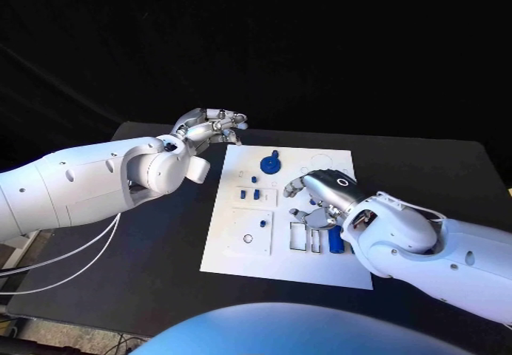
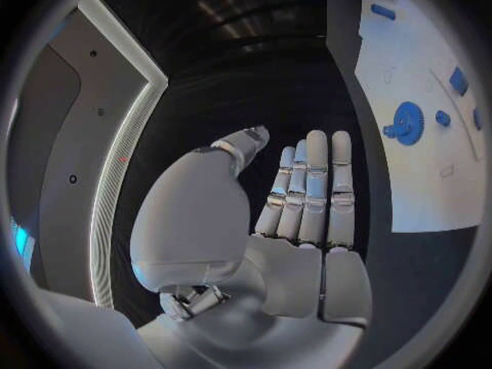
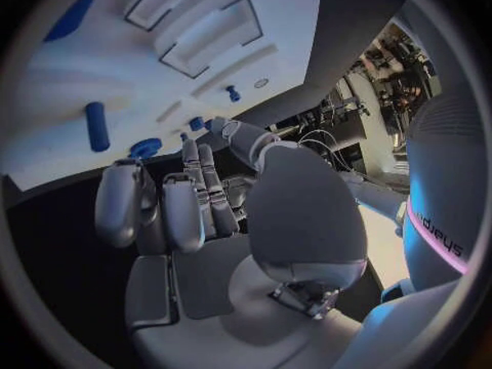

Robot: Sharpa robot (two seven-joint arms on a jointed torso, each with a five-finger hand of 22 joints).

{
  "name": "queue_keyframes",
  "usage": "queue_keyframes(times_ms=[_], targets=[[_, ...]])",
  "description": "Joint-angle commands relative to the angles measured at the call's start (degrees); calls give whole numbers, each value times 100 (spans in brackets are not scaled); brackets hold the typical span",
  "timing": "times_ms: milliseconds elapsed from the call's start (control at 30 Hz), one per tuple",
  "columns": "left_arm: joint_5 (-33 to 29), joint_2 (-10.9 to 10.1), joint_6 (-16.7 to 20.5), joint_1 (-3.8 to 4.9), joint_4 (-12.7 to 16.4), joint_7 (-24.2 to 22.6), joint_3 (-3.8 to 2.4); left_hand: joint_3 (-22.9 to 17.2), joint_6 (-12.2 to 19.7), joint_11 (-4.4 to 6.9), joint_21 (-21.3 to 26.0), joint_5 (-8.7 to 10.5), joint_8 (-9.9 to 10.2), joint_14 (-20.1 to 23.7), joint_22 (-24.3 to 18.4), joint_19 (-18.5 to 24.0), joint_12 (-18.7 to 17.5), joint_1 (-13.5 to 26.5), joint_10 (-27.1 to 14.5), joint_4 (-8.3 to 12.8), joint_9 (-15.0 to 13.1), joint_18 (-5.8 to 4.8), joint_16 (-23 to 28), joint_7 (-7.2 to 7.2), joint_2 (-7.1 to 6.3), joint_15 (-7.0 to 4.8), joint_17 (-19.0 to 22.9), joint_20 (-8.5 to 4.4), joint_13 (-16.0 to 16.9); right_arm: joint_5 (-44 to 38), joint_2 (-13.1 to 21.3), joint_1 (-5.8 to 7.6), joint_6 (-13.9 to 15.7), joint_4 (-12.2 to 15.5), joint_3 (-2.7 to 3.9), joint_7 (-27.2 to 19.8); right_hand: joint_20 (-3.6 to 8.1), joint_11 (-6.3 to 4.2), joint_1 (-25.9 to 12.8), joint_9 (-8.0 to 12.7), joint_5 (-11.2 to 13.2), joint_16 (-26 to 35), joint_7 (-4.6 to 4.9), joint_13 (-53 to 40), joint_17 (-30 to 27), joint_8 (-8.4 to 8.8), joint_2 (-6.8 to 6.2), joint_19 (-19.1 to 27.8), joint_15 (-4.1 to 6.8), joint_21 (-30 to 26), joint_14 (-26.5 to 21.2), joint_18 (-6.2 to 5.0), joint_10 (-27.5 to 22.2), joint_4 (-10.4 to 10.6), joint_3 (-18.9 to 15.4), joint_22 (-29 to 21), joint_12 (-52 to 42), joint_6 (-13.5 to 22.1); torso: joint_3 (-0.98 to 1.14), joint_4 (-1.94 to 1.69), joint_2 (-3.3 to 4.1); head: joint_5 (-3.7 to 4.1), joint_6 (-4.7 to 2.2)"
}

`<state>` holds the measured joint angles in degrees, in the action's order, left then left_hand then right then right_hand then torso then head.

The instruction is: Assemble the parts on the task board

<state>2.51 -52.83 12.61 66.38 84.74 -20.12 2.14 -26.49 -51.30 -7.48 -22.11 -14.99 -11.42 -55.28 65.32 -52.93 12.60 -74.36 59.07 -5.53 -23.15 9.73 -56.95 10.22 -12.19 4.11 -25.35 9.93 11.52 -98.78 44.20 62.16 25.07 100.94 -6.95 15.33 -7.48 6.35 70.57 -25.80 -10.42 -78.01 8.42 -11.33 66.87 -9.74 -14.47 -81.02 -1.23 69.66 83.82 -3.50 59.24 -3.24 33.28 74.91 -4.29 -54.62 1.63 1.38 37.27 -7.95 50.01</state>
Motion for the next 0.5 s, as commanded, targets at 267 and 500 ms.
queue_keyframes(times_ms=[267, 500], targets=[[21, 0, -154, -1, 6, -1, -5, 6, 37, -1, 40, 34, -39, 22, -12, -32, 9, -31, -39, 30, 9, 60, 20, 17, 30, -26, 8, 7, -11, 141, 520, 306, -856, 51, 28, 215, -30, 26, 196, 139, 105, 10, -60, 62, -81, 85, 60, 65, -68, -115, -28, -90, -124, 89, -621, 914, -85, 52, 4, -8, 4, 65, -1], [28, 11, -176, -1, 0, 8, -5, 6, 37, -1, 40, 34, -39, 22, -12, -32, 9, -31, -39, 30, 9, 60, 20, 17, 30, -26, 8, 7, -11, 115, 507, 344, -1146, -93, 30, 234, -48, 43, 336, 201, 121, 11, -100, 92, -124, 103, 151, 84, -85, -164, -57, -96, -188, 151, -853, 905, -118, 29, -6, -31, 4, 87, -1]])
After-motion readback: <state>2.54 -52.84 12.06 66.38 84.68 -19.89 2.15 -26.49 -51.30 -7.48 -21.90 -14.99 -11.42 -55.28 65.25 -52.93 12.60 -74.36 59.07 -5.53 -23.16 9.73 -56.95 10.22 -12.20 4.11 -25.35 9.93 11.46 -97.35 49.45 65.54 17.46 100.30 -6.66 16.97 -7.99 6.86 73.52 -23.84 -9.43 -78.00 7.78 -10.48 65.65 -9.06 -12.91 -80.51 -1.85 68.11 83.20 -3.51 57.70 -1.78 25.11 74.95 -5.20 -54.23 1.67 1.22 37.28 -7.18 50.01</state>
